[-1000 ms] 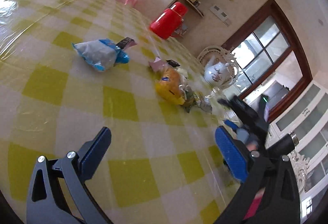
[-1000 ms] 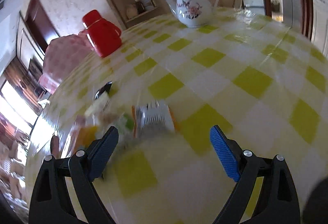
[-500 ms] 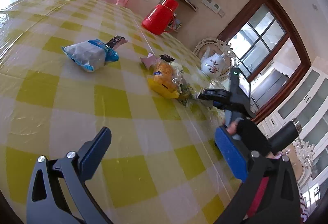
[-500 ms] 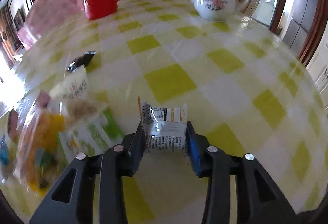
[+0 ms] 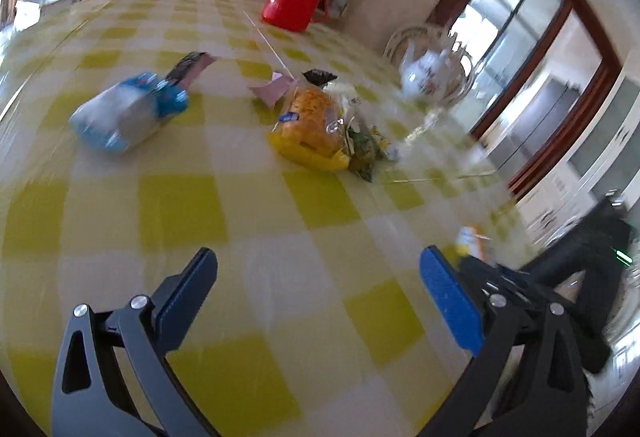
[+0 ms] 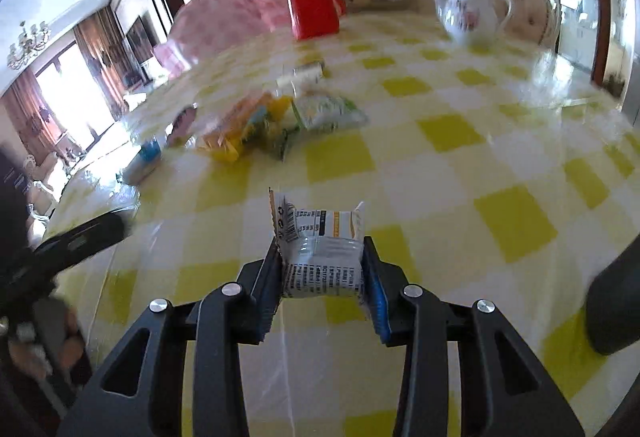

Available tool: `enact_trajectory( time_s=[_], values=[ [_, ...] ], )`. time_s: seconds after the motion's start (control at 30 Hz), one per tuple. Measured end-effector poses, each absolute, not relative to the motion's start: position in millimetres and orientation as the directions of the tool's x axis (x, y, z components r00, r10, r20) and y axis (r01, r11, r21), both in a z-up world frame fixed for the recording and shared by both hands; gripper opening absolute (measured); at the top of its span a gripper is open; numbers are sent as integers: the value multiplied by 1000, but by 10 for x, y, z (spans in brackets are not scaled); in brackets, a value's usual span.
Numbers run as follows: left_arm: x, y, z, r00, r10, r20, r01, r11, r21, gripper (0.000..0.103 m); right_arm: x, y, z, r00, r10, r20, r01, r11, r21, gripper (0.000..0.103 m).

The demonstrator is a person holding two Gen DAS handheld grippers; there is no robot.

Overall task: Organize snacks
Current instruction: 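Grasp the orange meat floss bread packet with the left gripper while the right holds its packet, then carry both held snacks off the table over the purple-rimmed box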

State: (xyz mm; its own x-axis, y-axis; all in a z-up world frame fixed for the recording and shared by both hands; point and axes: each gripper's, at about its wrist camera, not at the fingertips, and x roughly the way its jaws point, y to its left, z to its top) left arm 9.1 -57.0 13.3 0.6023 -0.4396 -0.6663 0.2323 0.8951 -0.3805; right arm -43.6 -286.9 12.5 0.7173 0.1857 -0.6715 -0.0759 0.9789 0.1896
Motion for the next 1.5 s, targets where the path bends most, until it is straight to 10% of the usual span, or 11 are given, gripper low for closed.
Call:
enact_trajectory(
  time_s=[0.27,0.6,0.73,0.77,0.8,0.83,1.07,1.5],
  values=[
    [1134,-1048,-46,532,-145,-834,189,981,-51,101,-351,-3038,42,688,261,-677,-64,951,302,40],
    [1694,-1587,-88,565,-65,-822,210,975,68,101,-294,-3063,12,678,255,-689,-45,950,308,41],
    [1855,-1628,-103,559,-80,-825,170,985,19,101,-288,-3096,0,676,266,-687,-41,945,325,41],
    [1843,-1606,-92,573,-72,-816,157,987,24,93,-288,-3105,-2,677,264,-687,-36,944,328,41],
    [1806,-1603,-62,596,-75,-800,158,987,26,53,-292,-3109,-2,677,270,-684,-39,942,333,41],
    [1739,-1598,-23,607,-94,-789,181,983,22,48,-296,-3104,1,678,276,-681,-45,941,337,41],
    [663,-1242,70,606,-289,-741,296,947,-128,48,-343,-3125,22,690,297,-660,-61,933,356,41],
    [-586,-563,227,715,-277,-642,189,961,-204,48,-355,-3110,33,693,301,-655,-61,930,362,40]
  ],
)
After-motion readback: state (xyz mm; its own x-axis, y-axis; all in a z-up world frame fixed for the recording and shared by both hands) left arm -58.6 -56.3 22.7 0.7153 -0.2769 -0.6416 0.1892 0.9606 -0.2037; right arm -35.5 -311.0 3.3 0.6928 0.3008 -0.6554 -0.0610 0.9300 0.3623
